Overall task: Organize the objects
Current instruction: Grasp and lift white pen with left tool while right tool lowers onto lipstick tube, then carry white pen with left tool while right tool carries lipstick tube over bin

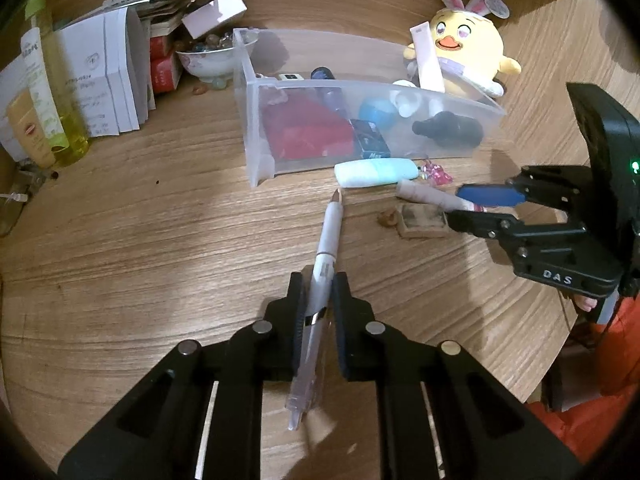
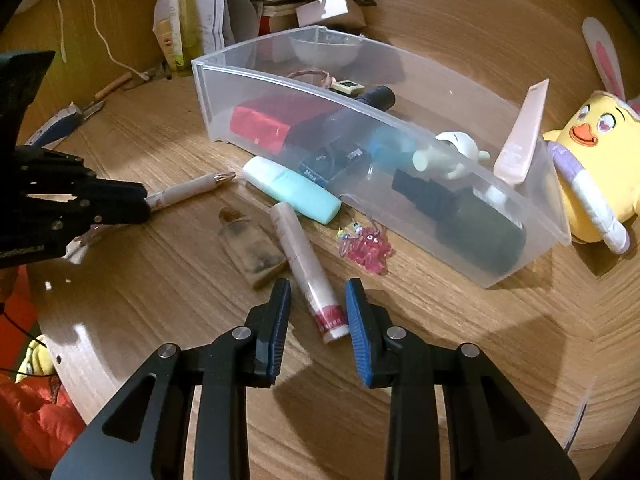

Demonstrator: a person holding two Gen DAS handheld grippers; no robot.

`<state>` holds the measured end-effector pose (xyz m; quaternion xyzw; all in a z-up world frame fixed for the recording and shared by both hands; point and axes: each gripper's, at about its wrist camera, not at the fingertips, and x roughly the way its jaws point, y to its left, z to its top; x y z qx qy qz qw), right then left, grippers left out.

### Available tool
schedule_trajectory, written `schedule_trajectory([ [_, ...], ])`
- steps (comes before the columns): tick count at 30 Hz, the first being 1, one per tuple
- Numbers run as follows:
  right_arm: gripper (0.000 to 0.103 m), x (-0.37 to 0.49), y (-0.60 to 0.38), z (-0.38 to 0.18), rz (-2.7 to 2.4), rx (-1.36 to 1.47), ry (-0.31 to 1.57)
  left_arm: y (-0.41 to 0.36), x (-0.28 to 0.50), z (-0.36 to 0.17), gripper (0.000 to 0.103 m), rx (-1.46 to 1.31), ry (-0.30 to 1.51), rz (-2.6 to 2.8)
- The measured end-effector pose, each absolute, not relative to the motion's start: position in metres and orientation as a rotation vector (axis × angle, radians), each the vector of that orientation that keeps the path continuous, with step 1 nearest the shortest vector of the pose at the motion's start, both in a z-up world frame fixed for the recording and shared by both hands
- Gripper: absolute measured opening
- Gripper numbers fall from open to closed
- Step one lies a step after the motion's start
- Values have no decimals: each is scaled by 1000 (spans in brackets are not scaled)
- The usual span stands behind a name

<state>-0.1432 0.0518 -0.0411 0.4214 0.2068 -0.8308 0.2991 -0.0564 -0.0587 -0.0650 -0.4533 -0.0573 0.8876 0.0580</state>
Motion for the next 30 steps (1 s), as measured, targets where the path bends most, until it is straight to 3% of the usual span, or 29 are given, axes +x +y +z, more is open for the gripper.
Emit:
schedule_trajectory([
  [5,25,-150,45,-41,-2187,1116,498,-54,-62,-66,13,-1365,-157,2693],
  [8,14,-148,47,-42,-2176,1113,464,-51,-64,-66,11,-1355,-136,2698],
  [30,14,-120,82,-3,-2319,972,172,-48,-40,-29,10,-1213,-264,2808],
])
